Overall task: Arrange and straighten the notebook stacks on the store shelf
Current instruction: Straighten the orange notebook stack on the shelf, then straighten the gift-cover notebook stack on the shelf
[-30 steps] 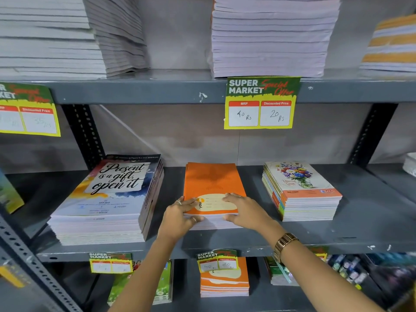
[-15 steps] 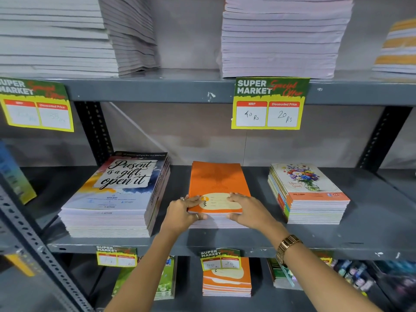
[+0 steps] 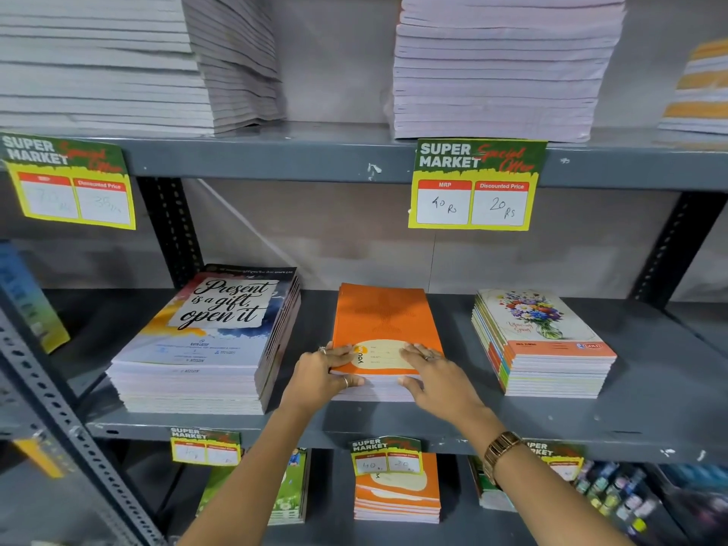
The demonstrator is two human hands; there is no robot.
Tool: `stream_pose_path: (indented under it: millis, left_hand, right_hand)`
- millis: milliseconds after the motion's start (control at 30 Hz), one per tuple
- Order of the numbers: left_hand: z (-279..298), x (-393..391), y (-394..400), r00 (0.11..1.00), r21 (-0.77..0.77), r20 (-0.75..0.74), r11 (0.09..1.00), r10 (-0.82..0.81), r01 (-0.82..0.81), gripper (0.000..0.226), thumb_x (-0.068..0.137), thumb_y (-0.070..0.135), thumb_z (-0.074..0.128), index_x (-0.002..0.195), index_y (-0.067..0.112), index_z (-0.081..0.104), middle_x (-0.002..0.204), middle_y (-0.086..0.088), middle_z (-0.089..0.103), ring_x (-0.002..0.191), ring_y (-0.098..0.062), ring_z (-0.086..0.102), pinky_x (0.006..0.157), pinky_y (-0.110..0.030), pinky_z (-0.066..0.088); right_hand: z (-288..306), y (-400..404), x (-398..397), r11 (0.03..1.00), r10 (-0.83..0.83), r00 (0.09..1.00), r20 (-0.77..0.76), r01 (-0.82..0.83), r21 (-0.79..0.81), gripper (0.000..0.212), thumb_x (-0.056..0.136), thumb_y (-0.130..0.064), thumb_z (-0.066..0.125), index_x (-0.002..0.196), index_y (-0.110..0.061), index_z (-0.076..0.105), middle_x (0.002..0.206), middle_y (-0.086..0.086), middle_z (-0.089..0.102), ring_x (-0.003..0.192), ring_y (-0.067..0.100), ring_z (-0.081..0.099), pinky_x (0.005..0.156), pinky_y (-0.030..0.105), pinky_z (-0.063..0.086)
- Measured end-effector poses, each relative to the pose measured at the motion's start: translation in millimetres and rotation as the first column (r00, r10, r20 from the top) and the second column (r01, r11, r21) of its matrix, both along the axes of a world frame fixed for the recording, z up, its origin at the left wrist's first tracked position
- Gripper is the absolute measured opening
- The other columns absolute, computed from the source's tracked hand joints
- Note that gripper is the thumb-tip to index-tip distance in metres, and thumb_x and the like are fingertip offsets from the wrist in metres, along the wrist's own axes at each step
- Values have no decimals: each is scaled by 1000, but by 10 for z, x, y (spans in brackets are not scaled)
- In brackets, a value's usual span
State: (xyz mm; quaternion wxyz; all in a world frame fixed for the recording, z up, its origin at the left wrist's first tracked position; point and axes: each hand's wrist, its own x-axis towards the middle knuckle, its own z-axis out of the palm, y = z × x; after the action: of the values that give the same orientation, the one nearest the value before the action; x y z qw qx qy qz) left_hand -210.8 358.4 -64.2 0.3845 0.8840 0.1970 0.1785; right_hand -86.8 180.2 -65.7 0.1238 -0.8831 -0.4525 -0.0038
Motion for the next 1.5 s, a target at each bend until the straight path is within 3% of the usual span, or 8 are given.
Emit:
stream_pose_path:
  millis: [300, 400, 500, 767, 1100, 1267, 1367, 1500]
  left_hand:
    - [73, -3, -26, 999, 56, -42, 998, -18, 20, 57, 72, 22, 79, 123, 9, 58, 137, -3, 54, 130, -18, 45, 111, -37, 38]
    - [139, -71, 18, 988, 174, -134, 980, -74, 97, 62, 72, 21, 78, 129, 15, 53, 141, 0, 50, 131, -17, 44, 111, -33, 36]
    - [253, -199, 176, 975, 359, -217, 925, -48, 126, 66, 75, 27, 75, 133, 22, 46, 142, -3, 48, 130, -22, 44, 108, -38, 37]
    - [558, -789, 814, 967, 418, -221, 908, 126, -23, 73, 75, 27, 74, 138, 12, 40, 148, -8, 40, 134, -25, 39, 108, -34, 34]
    - [476, -1475, 1455, 918, 326, -333, 940, 214, -101, 94, 66, 39, 81, 143, 19, 31, 155, -4, 25, 139, -23, 31, 114, -35, 29]
    - [439, -1598, 1669, 864, 390, -439, 918, 247, -65, 89, 75, 56, 65, 146, 24, 22, 158, 1, 15, 143, -24, 19, 116, -38, 20]
    - [385, -1630, 1717, 884, 458, -394, 887, 251, -47, 74, 83, 57, 53, 144, 25, 25, 156, 0, 22, 143, -23, 23, 115, -37, 22]
    - [372, -1621, 1746, 897, 502, -353, 863, 264, -56, 68, 85, 55, 53, 142, 25, 32, 154, 0, 30, 140, -23, 29, 111, -39, 31]
  right_hand:
    - [63, -13, -44, 999, -20, 1000, -19, 20, 27, 56, 91, -41, 47, 140, -18, 34, 150, 5, 35, 138, 24, 32, 108, 36, 36]
    - [205, 72, -32, 999, -40, 999, 22, 40, 3, 52, 91, -46, 46, 132, -16, 46, 135, 8, 55, 118, 27, 54, 91, 35, 48]
    - [338, 218, -92, 997, -65, 998, -1, 65, 49, 43, 94, -39, 44, 128, -13, 50, 118, 15, 64, 104, 33, 60, 81, 37, 50]
    - [375, 814, -541, 976, 118, 992, 36, -122, 181, 44, 92, -17, 45, 136, -8, 43, 146, 10, 42, 134, 23, 39, 109, 33, 34]
    - [479, 1740, -1136, 935, 340, 940, 30, -342, 91, 63, 93, -36, 47, 145, -10, 22, 157, 7, 17, 143, 21, 19, 112, 39, 29]
    - [468, 2023, -1318, 931, 362, 932, -34, -363, -39, 75, 93, -47, 43, 147, -8, 8, 159, 10, 2, 145, 23, 8, 116, 41, 20]
    - [430, 2138, -1371, 926, 349, 937, -6, -346, -149, 76, 94, -49, 38, 146, -2, 10, 157, 16, 9, 145, 27, 10, 118, 41, 12]
    - [434, 2190, -1398, 927, 354, 931, 93, -336, -166, 71, 93, -47, 40, 142, 1, 23, 152, 20, 24, 138, 31, 28, 110, 42, 30]
